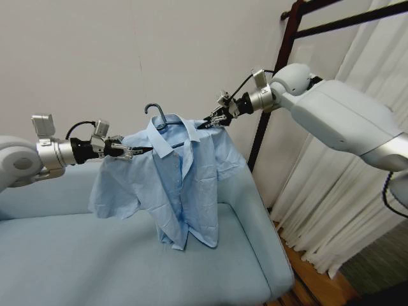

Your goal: Pick up the clothes from the sofa and hang them on the clothes hanger.

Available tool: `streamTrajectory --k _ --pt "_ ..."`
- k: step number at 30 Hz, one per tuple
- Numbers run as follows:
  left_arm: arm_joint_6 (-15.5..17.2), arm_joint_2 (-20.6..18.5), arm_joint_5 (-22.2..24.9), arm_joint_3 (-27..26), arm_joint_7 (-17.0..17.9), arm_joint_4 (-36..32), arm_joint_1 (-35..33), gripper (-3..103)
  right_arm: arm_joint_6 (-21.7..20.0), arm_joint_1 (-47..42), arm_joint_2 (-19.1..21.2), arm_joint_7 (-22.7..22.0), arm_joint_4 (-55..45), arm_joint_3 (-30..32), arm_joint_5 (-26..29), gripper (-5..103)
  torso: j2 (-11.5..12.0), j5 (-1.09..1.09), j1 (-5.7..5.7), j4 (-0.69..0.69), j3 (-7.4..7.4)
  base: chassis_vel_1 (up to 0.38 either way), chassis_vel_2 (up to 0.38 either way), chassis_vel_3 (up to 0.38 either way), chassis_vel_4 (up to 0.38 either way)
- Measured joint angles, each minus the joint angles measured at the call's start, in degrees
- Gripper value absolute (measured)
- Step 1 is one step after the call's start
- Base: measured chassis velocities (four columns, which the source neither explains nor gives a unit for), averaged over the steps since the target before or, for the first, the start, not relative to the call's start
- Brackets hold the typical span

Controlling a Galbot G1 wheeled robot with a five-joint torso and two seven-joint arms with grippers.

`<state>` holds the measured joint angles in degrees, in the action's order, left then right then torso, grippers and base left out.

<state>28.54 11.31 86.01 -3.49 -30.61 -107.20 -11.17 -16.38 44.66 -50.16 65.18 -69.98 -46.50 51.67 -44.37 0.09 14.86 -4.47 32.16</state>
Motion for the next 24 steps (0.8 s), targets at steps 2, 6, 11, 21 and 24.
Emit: streamTrajectory --k 2,6,11,21,24 --pt "0.0 0.8 0.1 0.0 1.6 1.2 1.2 100 0.3 -0.3 0.7 -0.1 -0.9 0.3 0.0 9 0.0 0.0 0.0 0.01 0.0 0.0 0.0 0.0 0.0" --pt "0.0 2.2 0.8 0.3 3.6 3.3 3.6 100 0.9 -0.9 1.7 -0.1 -2.0 0.8 -0.3 9 0.0 -0.02 0.0 0.0 0.0 0.0 0.0 0.0 0.0" --pt "0.4 3.6 2.0 0.3 5.3 4.9 6.2 100 1.0 -2.2 2.8 -1.3 -3.7 2.3 -0.4 9 0.0 0.0 0.0 0.0 0.0 0.0 0.0 0.0 0.0" --pt "-0.8 4.4 3.3 -2.3 9.6 3.2 6.2 100 -3.8 -6.4 7.9 -22.3 -14.9 6.2 5.6 9 0.0 0.0 0.0 0.0 0.0 0.0 0.0 0.0 0.0" --pt "-1.4 4.8 3.8 -3.2 11.4 2.5 5.9 100 -7.4 -9.4 10.3 -33.0 -20.9 9.4 7.2 9 0.0 0.0 0.0 0.0 0.0 0.0 0.0 0.0 0.0"
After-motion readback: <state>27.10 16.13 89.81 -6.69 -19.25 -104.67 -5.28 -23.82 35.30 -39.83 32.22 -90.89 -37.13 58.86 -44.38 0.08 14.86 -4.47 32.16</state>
